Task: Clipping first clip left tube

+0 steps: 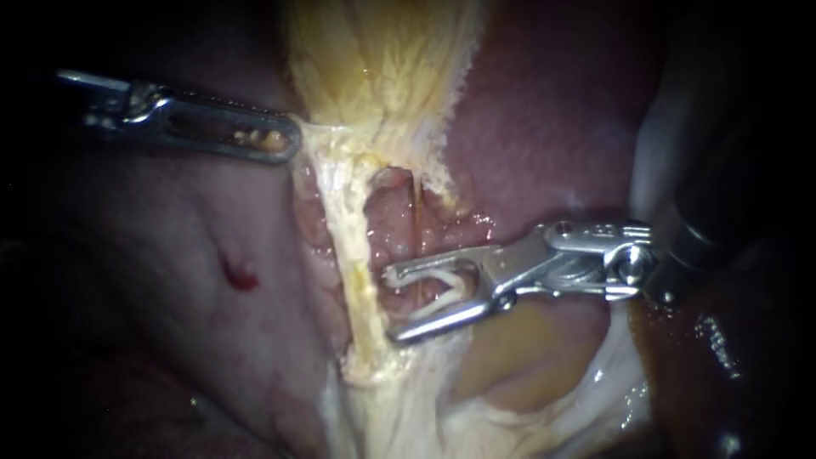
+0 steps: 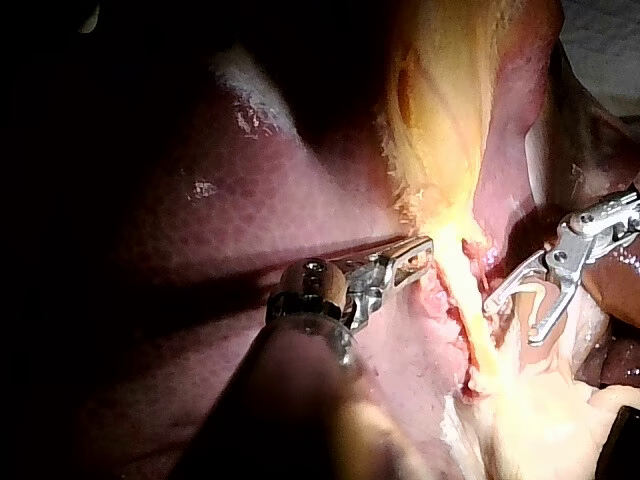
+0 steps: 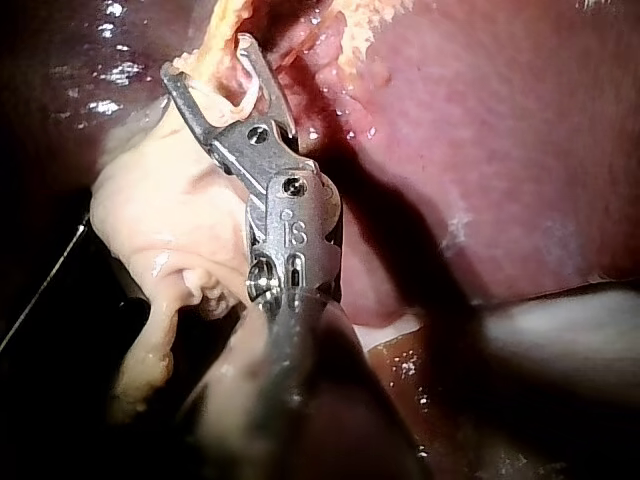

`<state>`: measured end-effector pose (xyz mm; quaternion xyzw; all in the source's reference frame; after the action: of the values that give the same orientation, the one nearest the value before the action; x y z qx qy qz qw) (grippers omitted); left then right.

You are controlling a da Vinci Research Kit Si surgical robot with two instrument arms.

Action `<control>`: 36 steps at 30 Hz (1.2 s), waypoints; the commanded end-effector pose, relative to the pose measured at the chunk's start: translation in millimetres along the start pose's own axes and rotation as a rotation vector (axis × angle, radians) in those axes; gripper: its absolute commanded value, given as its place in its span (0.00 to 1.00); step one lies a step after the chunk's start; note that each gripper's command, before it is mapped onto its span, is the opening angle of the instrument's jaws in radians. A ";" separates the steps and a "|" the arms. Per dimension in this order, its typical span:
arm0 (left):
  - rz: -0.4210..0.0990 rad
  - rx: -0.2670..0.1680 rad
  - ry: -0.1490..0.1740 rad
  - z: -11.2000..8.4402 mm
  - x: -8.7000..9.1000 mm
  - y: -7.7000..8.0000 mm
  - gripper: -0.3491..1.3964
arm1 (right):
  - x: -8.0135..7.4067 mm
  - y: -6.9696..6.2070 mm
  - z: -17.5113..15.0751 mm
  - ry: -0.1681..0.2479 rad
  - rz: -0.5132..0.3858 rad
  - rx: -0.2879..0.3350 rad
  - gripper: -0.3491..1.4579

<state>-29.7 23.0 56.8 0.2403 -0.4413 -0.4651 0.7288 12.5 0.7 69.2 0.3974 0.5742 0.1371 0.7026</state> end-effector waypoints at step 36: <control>0.000 0.001 0.000 -0.1 0.0 -0.2 0.00 | 0.0 1.0 0.5 0.004 -0.009 -0.016 0.45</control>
<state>-29.7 22.9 56.7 0.2410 -0.4418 -0.4646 0.7287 13.3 1.1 70.0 0.3878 0.5765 0.1396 0.7055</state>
